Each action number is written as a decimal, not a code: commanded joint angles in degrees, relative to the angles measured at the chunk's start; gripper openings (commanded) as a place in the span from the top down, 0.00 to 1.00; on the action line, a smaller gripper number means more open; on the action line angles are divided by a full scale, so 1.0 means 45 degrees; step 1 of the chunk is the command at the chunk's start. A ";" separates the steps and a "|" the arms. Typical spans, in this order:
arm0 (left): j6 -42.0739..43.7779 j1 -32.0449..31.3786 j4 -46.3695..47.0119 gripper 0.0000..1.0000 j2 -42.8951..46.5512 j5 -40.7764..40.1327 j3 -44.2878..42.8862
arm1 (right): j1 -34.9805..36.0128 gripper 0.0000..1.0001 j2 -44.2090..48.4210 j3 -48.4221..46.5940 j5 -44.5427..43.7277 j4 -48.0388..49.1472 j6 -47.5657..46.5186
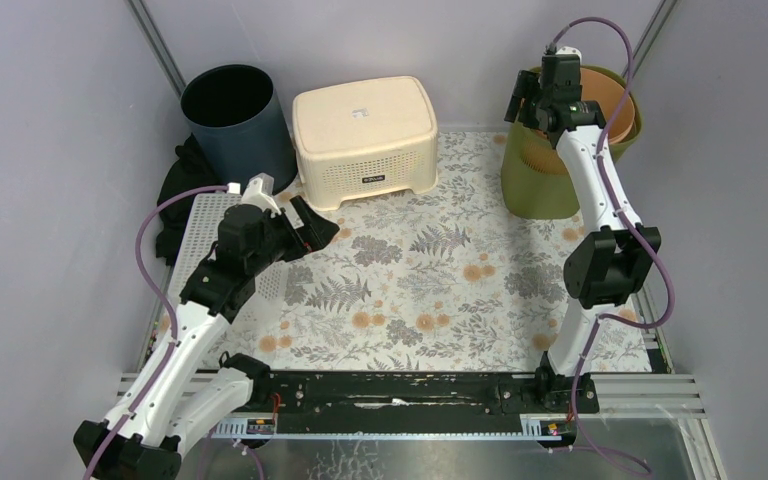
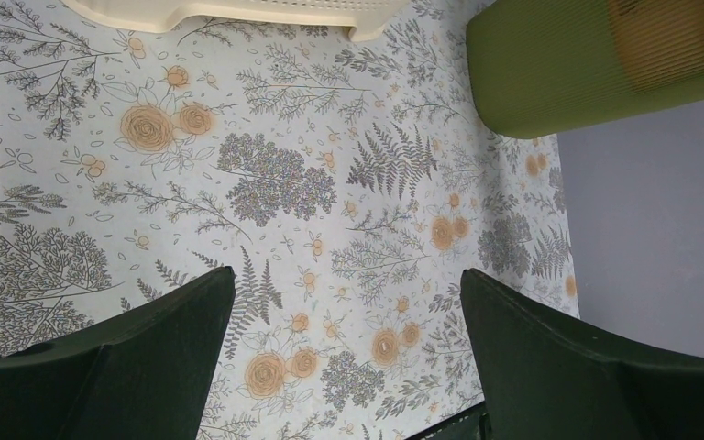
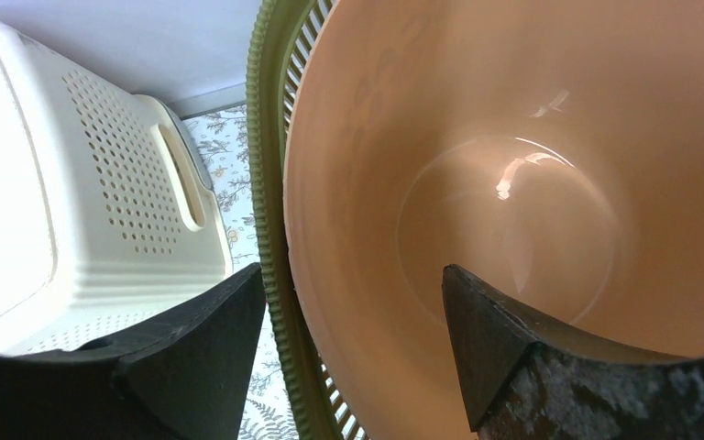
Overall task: Turn the large container upside down
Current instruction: Move the container to the center of the board.
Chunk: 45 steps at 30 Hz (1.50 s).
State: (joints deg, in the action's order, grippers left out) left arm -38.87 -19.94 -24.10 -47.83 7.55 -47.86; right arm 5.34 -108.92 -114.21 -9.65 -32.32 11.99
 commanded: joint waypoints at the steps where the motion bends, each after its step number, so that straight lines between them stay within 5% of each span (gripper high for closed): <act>1: 0.0259 -0.0080 0.0099 0.00 0.0007 0.0161 0.0024 | 0.0023 0.24 0.0196 0.0512 -0.0291 -0.0280 0.0099; 23: 0.0181 -0.0080 0.0503 0.00 -0.0273 0.0406 0.0207 | 0.0022 0.55 0.1664 0.2382 0.0635 0.0148 0.0436; 45: 0.0010 -0.0077 0.0099 0.00 0.0351 0.0906 0.0083 | 0.1460 0.59 0.4296 0.2227 0.2640 -0.2373 0.0335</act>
State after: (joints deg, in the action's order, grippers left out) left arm -38.94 -19.94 -24.08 -46.54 10.33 -47.09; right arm 7.66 -92.44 -103.81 0.08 -39.81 13.74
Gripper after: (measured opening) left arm 0.998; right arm 0.414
